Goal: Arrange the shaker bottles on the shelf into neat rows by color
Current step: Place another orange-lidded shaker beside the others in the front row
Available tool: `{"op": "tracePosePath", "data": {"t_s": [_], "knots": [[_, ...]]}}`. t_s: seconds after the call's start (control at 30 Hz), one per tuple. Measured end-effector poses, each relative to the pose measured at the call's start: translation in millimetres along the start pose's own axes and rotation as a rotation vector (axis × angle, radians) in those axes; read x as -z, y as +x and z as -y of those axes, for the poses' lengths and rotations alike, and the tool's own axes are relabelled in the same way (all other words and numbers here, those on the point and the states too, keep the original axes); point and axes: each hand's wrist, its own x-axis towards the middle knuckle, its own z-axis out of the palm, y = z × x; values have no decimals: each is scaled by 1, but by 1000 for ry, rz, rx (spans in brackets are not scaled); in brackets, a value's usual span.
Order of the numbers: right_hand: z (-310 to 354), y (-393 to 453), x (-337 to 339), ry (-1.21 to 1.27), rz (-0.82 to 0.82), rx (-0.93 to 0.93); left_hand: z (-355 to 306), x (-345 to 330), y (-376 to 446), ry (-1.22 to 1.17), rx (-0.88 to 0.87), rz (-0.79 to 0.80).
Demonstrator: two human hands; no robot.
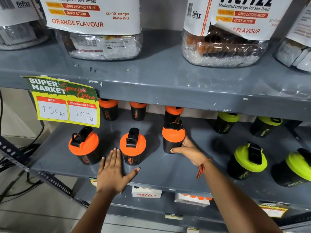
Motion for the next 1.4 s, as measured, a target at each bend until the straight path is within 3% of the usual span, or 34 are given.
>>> {"op": "tracePosePath", "data": {"t_s": [0.2, 0.4, 0.5, 0.8, 1.07, 1.23, 1.4], "knots": [[-4, -4, -17, -15, -140, 23, 0, -1, 1, 1, 2, 0], [9, -25, -40, -312, -528, 67, 1, -1, 0, -6, 1, -7], [17, -39, -48, -369, -609, 88, 1, -2, 1, -11, -2, -15], [52, -110, -70, -195, -609, 3, 1, -1, 2, 11, 3, 20], [75, -181, -78, 452, -321, 13, 1, 0, 2, -4, 6, 47], [89, -197, -74, 641, -142, 49, 1, -1, 2, -13, 1, 57], [92, -197, -69, 815, -102, -2, 2, 0, 3, -10, 6, 67]]}}
